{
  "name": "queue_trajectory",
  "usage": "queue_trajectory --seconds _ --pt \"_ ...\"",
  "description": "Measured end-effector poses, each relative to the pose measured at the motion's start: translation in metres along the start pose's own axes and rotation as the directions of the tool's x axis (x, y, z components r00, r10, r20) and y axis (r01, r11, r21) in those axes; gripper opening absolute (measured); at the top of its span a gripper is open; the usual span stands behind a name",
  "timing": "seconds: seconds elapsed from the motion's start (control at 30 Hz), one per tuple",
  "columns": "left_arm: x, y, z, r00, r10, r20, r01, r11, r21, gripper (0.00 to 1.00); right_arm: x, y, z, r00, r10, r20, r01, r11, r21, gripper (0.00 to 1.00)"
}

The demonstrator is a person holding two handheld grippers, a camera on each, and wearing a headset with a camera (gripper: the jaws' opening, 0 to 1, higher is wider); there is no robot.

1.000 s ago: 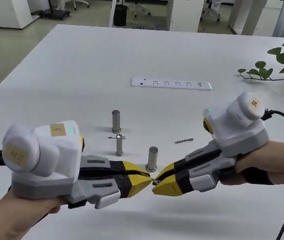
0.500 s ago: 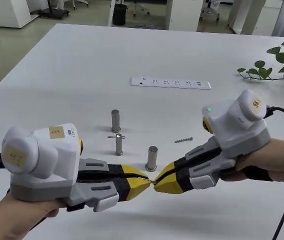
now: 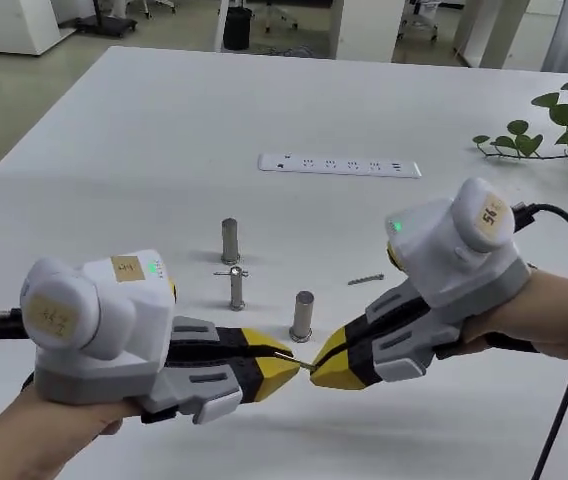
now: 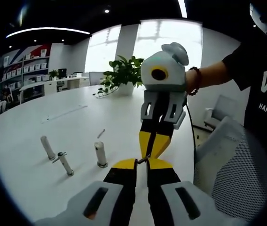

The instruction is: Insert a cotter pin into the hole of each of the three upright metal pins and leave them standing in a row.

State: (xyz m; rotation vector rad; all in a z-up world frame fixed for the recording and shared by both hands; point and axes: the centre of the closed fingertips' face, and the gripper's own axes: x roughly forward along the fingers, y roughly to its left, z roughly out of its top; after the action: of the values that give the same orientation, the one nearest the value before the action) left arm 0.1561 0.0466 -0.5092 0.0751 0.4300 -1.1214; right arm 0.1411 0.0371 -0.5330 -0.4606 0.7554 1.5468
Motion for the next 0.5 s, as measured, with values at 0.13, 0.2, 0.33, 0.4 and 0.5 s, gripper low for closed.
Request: queue_trajectory --seconds 0.13,0.2,0.33,0.4,0.5 --pt "0.001 0.003 -0.003 0.9999 0.011 -0.013 -0.011 1.0 0.005 0.02 -0.003 -0.007 -0.005 0.999 -0.027 -0.034 0.027 0.999 -0.022 0.0" --pt "0.001 0.005 -0.005 0.9996 0.016 -0.021 -0.016 1.0 0.002 0.04 -0.004 -0.009 -0.007 0.9982 -0.037 -0.047 0.036 0.999 -0.027 0.0" --pt "0.002 0.008 -0.009 0.9988 0.035 -0.034 -0.035 0.999 0.003 0.09 -0.008 -0.015 -0.014 0.9955 -0.056 -0.077 0.053 0.998 -0.033 0.0" --pt "0.003 0.011 -0.01 0.9983 0.048 -0.033 -0.048 0.999 -0.002 0.1 -0.009 -0.018 -0.017 0.9939 -0.064 -0.09 0.062 0.998 -0.029 0.0" --pt "0.004 0.019 -0.01 0.9951 0.095 -0.024 -0.096 0.995 -0.006 0.13 -0.012 -0.025 -0.024 0.9883 -0.09 -0.123 0.087 0.996 -0.032 0.0"
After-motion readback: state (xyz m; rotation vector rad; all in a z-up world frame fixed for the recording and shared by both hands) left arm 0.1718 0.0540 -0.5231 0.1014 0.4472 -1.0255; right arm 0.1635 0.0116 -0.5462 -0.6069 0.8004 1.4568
